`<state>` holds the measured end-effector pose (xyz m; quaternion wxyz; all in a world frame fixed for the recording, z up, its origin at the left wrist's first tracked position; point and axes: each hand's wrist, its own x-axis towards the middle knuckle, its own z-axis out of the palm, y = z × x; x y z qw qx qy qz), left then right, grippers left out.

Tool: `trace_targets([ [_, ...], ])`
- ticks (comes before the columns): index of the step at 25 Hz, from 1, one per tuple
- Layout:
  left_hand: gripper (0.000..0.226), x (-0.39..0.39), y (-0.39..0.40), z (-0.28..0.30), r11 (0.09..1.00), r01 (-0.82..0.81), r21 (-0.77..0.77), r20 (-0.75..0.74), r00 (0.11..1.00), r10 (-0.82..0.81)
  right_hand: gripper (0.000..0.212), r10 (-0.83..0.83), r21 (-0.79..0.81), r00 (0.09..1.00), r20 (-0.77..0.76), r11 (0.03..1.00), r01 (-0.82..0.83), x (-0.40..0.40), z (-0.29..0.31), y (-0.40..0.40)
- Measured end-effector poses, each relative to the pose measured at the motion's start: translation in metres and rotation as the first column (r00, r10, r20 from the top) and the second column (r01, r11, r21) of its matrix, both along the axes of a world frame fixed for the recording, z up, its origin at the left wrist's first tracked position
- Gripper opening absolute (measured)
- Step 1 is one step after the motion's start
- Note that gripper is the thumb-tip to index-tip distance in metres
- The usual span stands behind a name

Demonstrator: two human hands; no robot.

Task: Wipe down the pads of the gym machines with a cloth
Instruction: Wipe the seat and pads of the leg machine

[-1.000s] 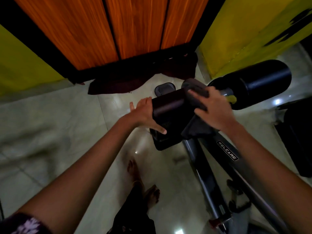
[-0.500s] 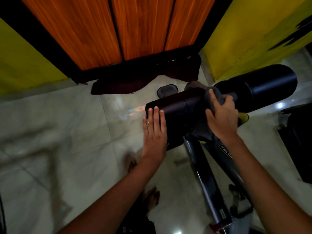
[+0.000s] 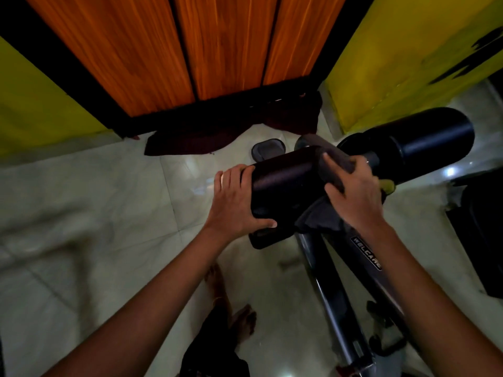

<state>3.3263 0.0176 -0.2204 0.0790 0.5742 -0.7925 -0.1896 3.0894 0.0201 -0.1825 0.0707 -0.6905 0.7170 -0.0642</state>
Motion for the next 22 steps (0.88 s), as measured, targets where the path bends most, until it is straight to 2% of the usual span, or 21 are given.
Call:
trace_targets([
  [1, 0.122, 0.001, 0.000, -0.002, 0.997, -0.008, 0.073, -0.012, 1.000, 0.009, 0.055, -0.060, 0.012, 0.997, -0.054, 0.998, 0.061, 0.008, 0.002, -0.014],
  [2, 0.127, 0.001, 0.002, -0.005, 0.992, -0.026, 0.122, -0.027, 0.999, 0.030, 0.052, -0.053, 0.039, 0.992, -0.112, 0.998, 0.058, 0.020, 0.003, -0.026],
  [4, 0.132, -0.001, 0.005, -0.010, 0.988, -0.057, 0.145, -0.035, 0.997, 0.063, 0.051, 0.074, 0.079, 0.981, -0.177, 0.995, -0.061, 0.053, 0.005, -0.034],
  [6, 0.131, -0.003, 0.007, -0.009, 0.987, -0.070, 0.146, -0.025, 0.997, 0.075, 0.055, 0.207, 0.047, 0.950, -0.234, 0.978, -0.201, 0.072, 0.002, -0.022],
  [9, 0.129, -0.013, 0.024, -0.008, 0.995, -0.081, 0.058, 0.105, 0.992, 0.074, 0.067, 0.361, 0.018, 0.917, -0.167, 0.931, -0.363, 0.058, -0.003, 0.012],
  [10, 0.129, -0.018, 0.034, -0.011, 0.996, -0.090, 0.023, 0.142, 0.986, 0.086, 0.067, 0.366, 0.010, 0.922, -0.129, 0.930, -0.368, 0.042, -0.005, 0.019],
  [11, 0.128, -0.024, 0.043, -0.014, 0.995, -0.095, -0.009, 0.170, 0.981, 0.095, 0.066, 0.306, 0.014, 0.949, -0.074, 0.952, -0.305, 0.027, -0.004, 0.021],
  [13, 0.126, -0.029, 0.051, -0.020, 0.992, -0.097, -0.080, 0.206, 0.972, 0.112, 0.059, 0.043, 0.013, 0.999, 0.015, 0.999, -0.043, 0.008, 0.002, 0.008],
  [14, 0.125, -0.028, 0.051, -0.023, 0.990, -0.095, -0.109, 0.211, 0.970, 0.116, 0.056, -0.071, 0.044, 0.997, 0.005, 0.997, 0.070, 0.005, 0.004, -0.006],
  [15, 0.124, -0.028, 0.050, -0.025, 0.988, -0.091, -0.122, 0.212, 0.970, 0.115, 0.054, -0.108, 0.077, 0.993, -0.045, 0.991, 0.111, 0.007, 0.005, -0.021],
  [16, 0.124, -0.027, 0.051, -0.024, 0.990, -0.085, -0.110, 0.220, 0.970, 0.107, 0.053, -0.066, 0.112, 0.992, -0.111, 0.991, 0.078, 0.015, 0.007, -0.034],
  [18, 0.125, -0.027, 0.054, -0.020, 0.995, -0.064, -0.078, 0.260, 0.962, 0.082, 0.052, 0.141, 0.154, 0.974, -0.177, 0.981, -0.114, 0.039, 0.009, -0.047],
  [20, 0.118, -0.026, 0.044, -0.006, 0.995, -0.054, -0.085, 0.275, 0.959, 0.075, 0.053, 0.309, 0.110, 0.921, -0.238, 0.950, -0.290, 0.053, 0.005, -0.038],
  [22, 0.104, -0.021, 0.018, 0.013, 0.996, -0.062, -0.056, 0.211, 0.975, 0.073, 0.056, 0.388, 0.061, 0.900, -0.200, 0.922, -0.384, 0.046, 0.003, -0.017],
])
